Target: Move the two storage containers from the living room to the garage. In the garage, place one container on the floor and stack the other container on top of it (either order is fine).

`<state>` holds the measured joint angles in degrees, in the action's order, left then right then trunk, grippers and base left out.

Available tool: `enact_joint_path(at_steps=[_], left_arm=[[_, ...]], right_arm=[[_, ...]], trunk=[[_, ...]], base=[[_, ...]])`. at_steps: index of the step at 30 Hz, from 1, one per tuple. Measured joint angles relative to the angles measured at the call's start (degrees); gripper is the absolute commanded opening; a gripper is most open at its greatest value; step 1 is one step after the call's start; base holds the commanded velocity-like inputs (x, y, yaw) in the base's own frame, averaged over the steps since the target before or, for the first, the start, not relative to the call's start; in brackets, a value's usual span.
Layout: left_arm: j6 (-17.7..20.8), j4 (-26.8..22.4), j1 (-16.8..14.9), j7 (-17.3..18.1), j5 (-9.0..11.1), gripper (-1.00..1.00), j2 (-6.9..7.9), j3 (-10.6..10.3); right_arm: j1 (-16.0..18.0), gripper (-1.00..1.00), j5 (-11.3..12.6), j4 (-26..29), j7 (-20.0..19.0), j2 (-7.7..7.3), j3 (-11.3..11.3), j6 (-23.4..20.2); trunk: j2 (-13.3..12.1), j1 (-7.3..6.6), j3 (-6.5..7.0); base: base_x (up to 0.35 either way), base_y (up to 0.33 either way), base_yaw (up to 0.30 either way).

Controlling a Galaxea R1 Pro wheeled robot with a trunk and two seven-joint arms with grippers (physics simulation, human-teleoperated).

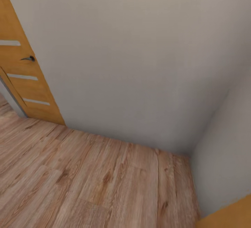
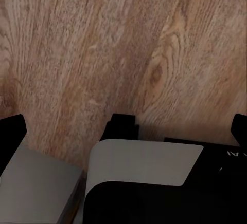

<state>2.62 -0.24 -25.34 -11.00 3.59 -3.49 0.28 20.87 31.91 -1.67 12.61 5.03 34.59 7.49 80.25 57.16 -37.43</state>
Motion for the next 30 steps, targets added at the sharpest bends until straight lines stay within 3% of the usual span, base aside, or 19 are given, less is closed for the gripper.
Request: enact_joint_path(at_steps=[30], left_arm=[[0.0, 0.0, 0.0, -0.1, 0.1, 1.00, 0.01, 0.0]], right_arm=[[0.0, 1.00, 0.0, 0.0, 0.0, 0.02, 0.0, 0.0]], trunk=[[0.0, 0.00, 0.00]], base=[[0.322, 0.000, 0.270]])
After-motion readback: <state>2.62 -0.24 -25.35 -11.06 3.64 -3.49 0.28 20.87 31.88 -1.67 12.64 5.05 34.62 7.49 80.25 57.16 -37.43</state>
